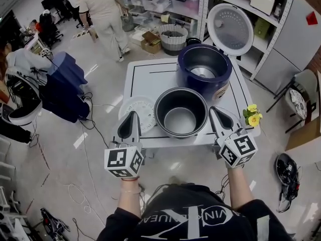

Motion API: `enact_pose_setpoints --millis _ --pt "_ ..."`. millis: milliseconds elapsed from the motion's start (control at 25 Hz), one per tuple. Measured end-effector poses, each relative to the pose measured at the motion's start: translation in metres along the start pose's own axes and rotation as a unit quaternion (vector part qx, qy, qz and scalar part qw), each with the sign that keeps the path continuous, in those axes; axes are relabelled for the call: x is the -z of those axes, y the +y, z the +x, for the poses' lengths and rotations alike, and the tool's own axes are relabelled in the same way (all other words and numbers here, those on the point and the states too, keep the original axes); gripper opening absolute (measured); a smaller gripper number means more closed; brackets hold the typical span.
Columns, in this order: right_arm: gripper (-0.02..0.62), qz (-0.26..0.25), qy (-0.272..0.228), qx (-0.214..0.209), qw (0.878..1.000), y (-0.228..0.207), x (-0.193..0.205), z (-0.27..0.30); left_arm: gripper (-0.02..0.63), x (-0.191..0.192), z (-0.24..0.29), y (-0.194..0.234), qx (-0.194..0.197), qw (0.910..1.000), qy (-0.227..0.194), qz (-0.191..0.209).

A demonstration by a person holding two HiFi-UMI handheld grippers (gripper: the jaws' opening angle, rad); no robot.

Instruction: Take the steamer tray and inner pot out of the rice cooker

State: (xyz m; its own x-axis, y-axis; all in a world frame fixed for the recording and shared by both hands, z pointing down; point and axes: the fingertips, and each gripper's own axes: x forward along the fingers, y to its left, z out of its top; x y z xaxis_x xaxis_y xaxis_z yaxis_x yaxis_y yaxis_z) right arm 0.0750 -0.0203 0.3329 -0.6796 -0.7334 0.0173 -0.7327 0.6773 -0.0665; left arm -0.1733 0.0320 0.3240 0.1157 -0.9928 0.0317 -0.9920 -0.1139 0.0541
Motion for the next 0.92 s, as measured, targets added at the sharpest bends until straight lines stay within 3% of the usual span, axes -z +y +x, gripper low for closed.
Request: enact_pose_setpoints --millis 920 --pt "-0.002 0.015 -0.008 -0.014 1.000 0.004 -0.005 -0.019 0.017 -0.004 -0.027 -0.010 -0.027 0.9996 -0.001 0.012"
